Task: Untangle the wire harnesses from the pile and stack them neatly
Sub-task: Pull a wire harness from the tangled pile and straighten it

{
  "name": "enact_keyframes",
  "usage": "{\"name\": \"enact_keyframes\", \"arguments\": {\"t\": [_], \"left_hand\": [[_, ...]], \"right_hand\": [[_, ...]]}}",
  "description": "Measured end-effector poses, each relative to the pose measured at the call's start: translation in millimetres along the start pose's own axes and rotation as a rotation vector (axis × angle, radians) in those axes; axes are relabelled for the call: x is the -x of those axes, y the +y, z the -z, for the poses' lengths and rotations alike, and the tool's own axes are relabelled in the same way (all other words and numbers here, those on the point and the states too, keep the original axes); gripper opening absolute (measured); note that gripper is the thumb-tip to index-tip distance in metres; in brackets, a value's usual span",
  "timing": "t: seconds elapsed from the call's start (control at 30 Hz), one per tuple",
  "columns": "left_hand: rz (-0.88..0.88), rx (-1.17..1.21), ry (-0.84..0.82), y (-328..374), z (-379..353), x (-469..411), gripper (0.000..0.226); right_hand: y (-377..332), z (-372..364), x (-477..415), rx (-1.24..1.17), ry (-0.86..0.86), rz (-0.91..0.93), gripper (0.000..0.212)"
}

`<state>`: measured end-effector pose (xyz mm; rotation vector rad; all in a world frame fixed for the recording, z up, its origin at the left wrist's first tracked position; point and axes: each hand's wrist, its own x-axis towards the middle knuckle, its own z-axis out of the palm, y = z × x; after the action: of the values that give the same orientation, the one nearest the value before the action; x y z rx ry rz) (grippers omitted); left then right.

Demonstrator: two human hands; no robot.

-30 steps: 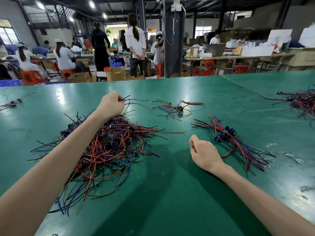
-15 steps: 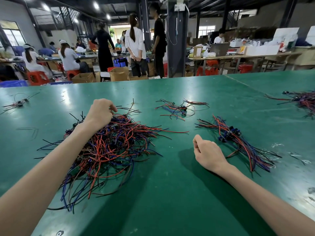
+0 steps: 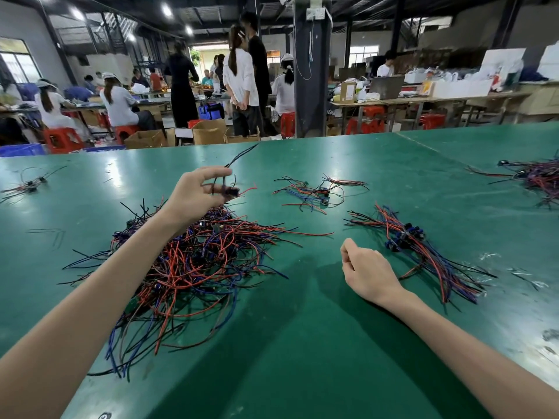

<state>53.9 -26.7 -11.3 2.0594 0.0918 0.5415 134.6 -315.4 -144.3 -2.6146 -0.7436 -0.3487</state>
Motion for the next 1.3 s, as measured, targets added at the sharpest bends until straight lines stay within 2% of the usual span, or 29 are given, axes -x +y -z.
{"name": "enact_keyframes", "arguments": {"t": [0.1,0.17,0.23,0.3,0.4,0.47,0.53,0.67,0.73,0.8,0.93,1.0,1.2,1.27,1.3], "left_hand": [[0.029,0.204,-0.054,24,-19,10,0.048],[0.021,0.273,-0.118,34,-36,20,0.04],[-0.009,0.227,-0.169,35,-58,31,0.037],[-0.061,0.087,-0.187,30,-83,39,0.037],[-0.155,-0.12,-0.179,16,-113,47,0.037],[-0.197,-0.177,-0.148,7,-124,51,0.038],[-0.21,-0.225,-0.103,1,-129,55,0.04],[-0.202,-0.149,-0.072,-3,-132,59,0.04],[-0.165,-0.08,-0.077,-6,-132,61,0.04],[-0.1,0.017,-0.097,-10,-131,62,0.037],[0.056,0.394,-0.078,-13,-127,62,0.032],[0.107,0.466,-0.066,-15,-122,62,0.028],[0.188,0.459,-0.046,-12,-110,58,0.025],[0.202,0.313,-0.066,-12,-103,56,0.023],[0.171,0.152,-0.085,-14,-100,56,0.02]], "right_hand": [[-4,3,1,-0.161,0.042,0.021,0.011],[-13,7,2,-0.444,0.11,0.043,0.012],[-28,14,5,-0.738,0.212,0.078,0.02],[-39,21,8,-0.883,0.297,0.13,0.032],[-47,27,12,-0.794,0.335,0.221,0.038],[-49,26,11,-0.689,0.31,0.262,0.023],[-48,26,11,-0.693,0.255,0.238,0.014],[-45,26,12,-0.665,0.123,0.218,0.026],[-45,24,13,-0.684,0.078,0.224,0.025],[-44,25,13,-0.746,0.073,0.193,0.02],[-40,29,8,-0.972,0.046,0.069,0.024],[-39,30,6,-1.077,0.041,0.023,0.025],[-37,34,4,-1.407,-0.027,-0.152,0.015],[-37,36,3,-1.448,-0.062,-0.212,0.015],[-37,36,3,-1.453,-0.072,-0.239,0.014]]}}
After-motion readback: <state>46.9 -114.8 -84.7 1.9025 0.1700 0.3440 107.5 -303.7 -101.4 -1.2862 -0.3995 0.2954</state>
